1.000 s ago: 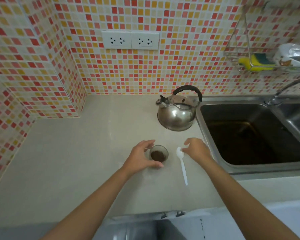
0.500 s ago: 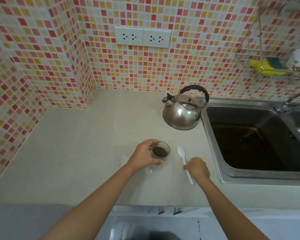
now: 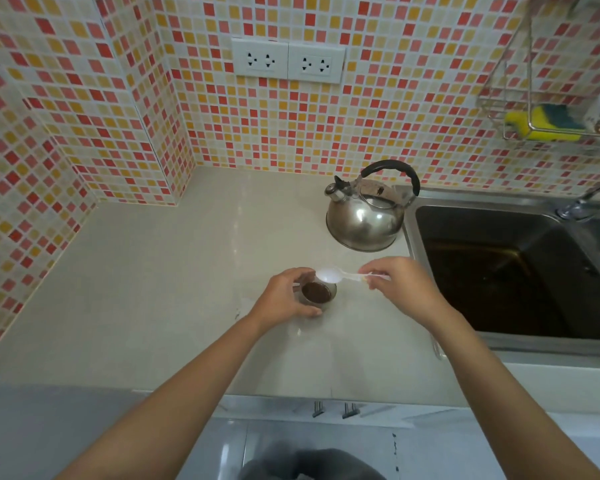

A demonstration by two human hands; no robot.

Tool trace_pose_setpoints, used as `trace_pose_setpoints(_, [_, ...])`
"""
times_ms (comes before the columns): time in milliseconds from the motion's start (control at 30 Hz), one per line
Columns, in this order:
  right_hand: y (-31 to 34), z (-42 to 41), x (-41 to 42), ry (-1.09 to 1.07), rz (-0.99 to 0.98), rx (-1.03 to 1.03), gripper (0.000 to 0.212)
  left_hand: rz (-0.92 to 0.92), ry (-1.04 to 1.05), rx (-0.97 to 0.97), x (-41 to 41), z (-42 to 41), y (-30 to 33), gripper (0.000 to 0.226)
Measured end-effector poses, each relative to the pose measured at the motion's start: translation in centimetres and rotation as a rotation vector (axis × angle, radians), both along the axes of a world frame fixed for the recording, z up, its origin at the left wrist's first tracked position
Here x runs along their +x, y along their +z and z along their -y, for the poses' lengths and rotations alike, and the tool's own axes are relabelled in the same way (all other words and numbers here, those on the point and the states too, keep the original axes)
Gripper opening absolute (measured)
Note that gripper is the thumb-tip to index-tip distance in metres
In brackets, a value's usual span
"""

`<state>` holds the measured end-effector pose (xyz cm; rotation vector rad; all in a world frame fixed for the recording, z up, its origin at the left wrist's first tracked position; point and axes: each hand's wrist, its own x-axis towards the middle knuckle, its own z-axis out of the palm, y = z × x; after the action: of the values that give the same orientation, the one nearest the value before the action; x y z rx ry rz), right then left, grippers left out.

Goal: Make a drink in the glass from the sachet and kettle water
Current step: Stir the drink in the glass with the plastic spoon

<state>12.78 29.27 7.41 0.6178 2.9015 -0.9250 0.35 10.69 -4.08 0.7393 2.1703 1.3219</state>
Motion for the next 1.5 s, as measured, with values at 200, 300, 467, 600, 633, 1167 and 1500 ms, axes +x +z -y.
trace_pose_setpoints(200, [-0.3, 2.5, -1.9, 0.195, 0.097, 0.320, 0.022, -0.020, -0.001, -0.009, 0.0, 0.1, 0.2, 0.077])
trace_pose_setpoints(300, [-0.8, 2.7, -2.3, 0.251, 0.164, 0.322, 0.028, -0.028, -0.005, -0.017, 0.1, 0.1, 0.3, 0.078])
trace_pose_setpoints(467, [-1.1, 3.4, -2.6, 0.151, 0.092, 0.191, 0.017, -0.043, -0.005, -0.015, 0.1, 0.1, 0.4, 0.075])
trace_pose_setpoints(600, [-1.6, 3.9, -2.3, 0.038, -0.066, -0.125, 0.008, -0.053, -0.009, -0.019, 0.1, 0.1, 0.4, 0.076])
trace_pose_setpoints(633, [-1.6, 3.9, -2.2, 0.043, -0.104, -0.155, 0.008, -0.054, -0.010, -0.022, 0.0, 0.1, 0.4, 0.077])
trace_pose_setpoints(1167, [-4.0, 3.8, -1.7, 0.044, -0.093, -0.151, 0.020, -0.029, -0.017, -0.005, 0.3, 0.1, 0.8, 0.070])
trace_pose_setpoints(1500, [-4.7, 3.7, -2.4, 0.055, -0.157, -0.061, 0.021, -0.011, -0.003, -0.005, 0.2, 0.0, 0.5, 0.076])
